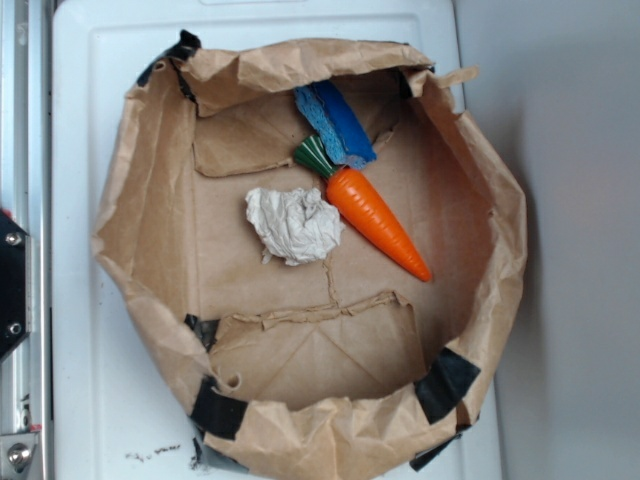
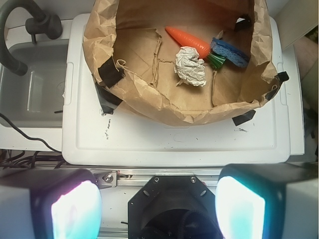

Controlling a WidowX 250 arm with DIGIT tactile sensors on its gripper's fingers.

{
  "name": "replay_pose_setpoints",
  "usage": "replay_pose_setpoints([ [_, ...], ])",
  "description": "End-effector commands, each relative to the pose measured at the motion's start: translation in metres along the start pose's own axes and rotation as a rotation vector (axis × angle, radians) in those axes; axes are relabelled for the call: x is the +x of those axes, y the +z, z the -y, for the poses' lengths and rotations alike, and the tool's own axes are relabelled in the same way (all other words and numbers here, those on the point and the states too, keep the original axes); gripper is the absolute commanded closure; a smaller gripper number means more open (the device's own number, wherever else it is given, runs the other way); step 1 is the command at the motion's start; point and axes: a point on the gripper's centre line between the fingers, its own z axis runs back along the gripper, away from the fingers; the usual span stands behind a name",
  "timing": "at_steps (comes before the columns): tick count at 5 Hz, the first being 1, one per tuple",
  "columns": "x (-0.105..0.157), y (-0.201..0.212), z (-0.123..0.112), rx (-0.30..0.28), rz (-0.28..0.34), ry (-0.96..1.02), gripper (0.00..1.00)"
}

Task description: Grab the white paper.

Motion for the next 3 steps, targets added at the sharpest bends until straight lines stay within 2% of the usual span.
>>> replay_pose_setpoints([
  [1, 0.000, 0.000, 0.000, 0.000, 0.000, 0.000, 0.00],
  [2, 0.049, -0.010, 0.013, 0.009, 0.021, 0.044, 0.00],
  [3, 0.087, -0.021, 0.018, 0.014, 0.042, 0.049, 0.00],
])
